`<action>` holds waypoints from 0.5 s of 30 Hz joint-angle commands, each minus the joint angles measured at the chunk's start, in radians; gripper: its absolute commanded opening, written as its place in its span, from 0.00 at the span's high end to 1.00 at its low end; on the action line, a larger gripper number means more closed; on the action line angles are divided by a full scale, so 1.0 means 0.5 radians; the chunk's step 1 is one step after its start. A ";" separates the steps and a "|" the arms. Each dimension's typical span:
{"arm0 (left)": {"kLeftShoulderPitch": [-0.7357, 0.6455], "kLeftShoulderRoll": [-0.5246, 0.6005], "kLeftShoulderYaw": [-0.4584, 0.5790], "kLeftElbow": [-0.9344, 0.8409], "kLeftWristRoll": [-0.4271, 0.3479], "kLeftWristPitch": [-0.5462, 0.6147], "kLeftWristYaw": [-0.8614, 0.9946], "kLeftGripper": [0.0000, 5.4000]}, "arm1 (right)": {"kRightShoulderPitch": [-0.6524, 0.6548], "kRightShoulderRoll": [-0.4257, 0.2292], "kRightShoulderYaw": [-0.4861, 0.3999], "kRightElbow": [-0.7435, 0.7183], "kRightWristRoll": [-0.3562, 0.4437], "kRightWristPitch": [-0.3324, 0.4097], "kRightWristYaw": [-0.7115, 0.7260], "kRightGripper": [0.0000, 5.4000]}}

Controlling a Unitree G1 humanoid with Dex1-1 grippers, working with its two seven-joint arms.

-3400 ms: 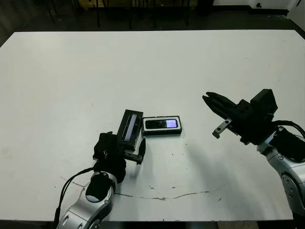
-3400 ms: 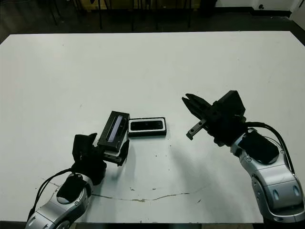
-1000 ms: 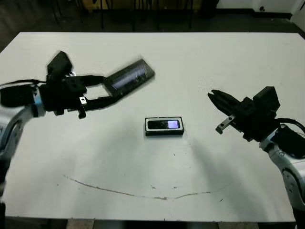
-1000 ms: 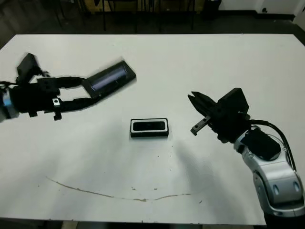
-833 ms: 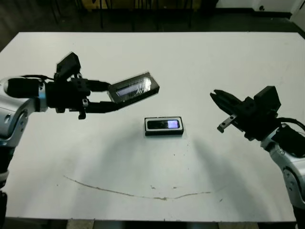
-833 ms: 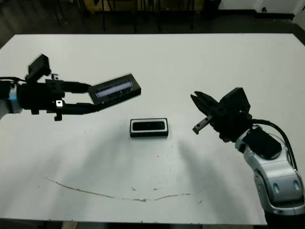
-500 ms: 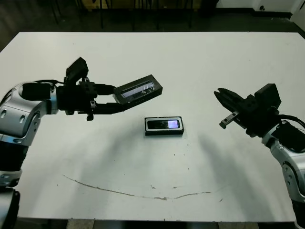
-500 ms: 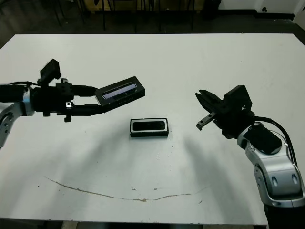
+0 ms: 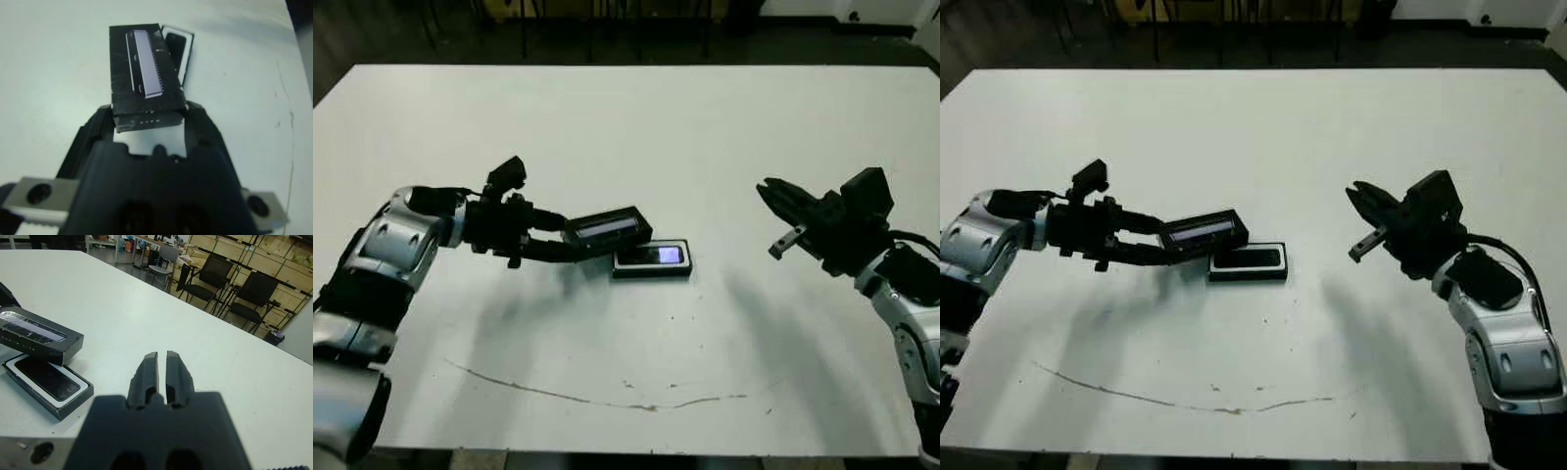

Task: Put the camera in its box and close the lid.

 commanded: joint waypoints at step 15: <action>-0.174 -0.177 -0.100 0.317 0.235 -0.144 -0.197 0.56 | 0.032 -0.036 -0.010 0.003 -0.012 0.011 0.014 1.00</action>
